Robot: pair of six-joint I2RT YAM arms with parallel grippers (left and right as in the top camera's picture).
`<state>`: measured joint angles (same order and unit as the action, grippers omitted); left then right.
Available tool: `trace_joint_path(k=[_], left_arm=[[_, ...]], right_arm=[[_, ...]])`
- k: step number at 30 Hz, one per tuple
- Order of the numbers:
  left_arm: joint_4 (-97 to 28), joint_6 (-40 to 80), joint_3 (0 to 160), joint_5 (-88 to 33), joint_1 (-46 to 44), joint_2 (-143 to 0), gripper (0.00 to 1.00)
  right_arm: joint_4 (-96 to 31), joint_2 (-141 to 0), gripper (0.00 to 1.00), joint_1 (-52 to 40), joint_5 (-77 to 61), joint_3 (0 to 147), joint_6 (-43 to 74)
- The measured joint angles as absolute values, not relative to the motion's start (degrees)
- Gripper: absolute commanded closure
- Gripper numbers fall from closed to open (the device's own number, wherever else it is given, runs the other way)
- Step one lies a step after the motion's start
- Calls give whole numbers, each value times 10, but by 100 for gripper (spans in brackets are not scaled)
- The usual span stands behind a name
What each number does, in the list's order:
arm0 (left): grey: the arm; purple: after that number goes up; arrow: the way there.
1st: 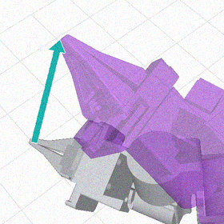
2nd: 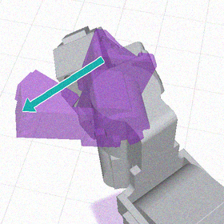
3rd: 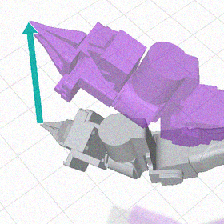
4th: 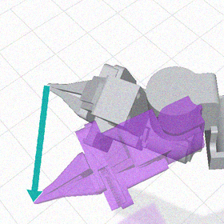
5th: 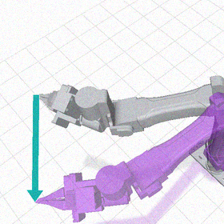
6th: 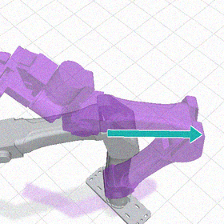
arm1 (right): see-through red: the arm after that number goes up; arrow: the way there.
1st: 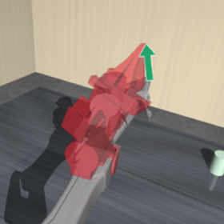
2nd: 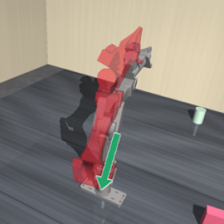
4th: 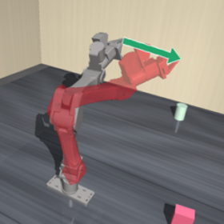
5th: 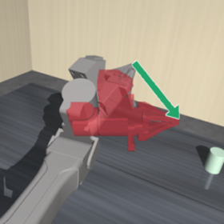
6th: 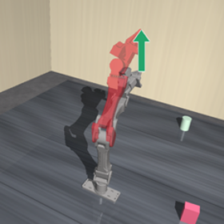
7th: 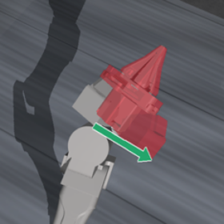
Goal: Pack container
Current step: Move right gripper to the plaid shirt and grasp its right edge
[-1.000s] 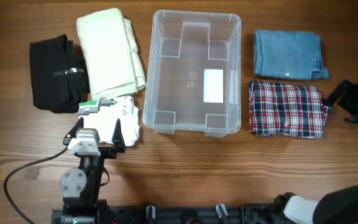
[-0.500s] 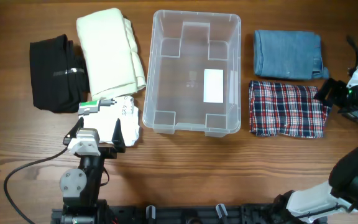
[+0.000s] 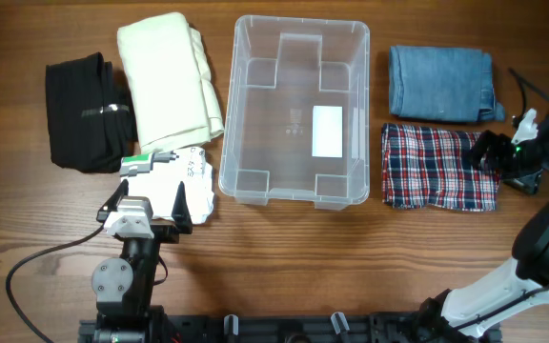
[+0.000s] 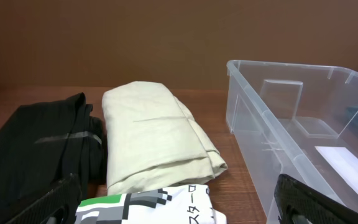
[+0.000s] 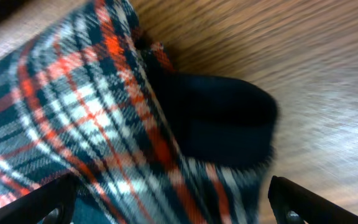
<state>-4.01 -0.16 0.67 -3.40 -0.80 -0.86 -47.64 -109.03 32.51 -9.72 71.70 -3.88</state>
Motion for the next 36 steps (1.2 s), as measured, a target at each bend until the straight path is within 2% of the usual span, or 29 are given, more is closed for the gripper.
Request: trace_joint_path(k=[8, 10, 13, 14, 17, 24, 25, 29, 31, 36], left_arm=[[-40, -2, 7, -34, -8, -9, 0], [-40, -2, 7, -34, -8, -8, 0], [-40, -2, 7, -34, -8, -9, 0], [-40, -2, 7, -34, -8, -9, 0], [-40, -2, 7, -34, -8, -9, 0], [-40, -2, 7, -34, -8, -9, 0], [-40, -2, 7, -34, -8, -9, 0], [-40, -2, 7, -34, -8, -9, 0], [-40, -2, 7, -34, -8, -8, 0], [-40, -2, 7, -34, -8, -8, 0]], right_arm=[[-446, -1106, 0, 331, -127, 697, -38], [-440, -1105, 9, 333, -131, 692, -35], [-416, -1098, 15, 333, -141, 677, -24], [-411, -1096, 23, 333, -144, 673, -18], [-406, -1095, 33, 333, -159, 667, -4], [-411, -1098, 48, 333, -186, 665, 13], [-415, -1100, 59, 333, -194, 665, 15], [-423, -1101, 77, 333, -208, 665, 26], [-428, -1101, 93, 333, -215, 665, 39], [-442, -1101, 96, 333, -220, 667, 55]])
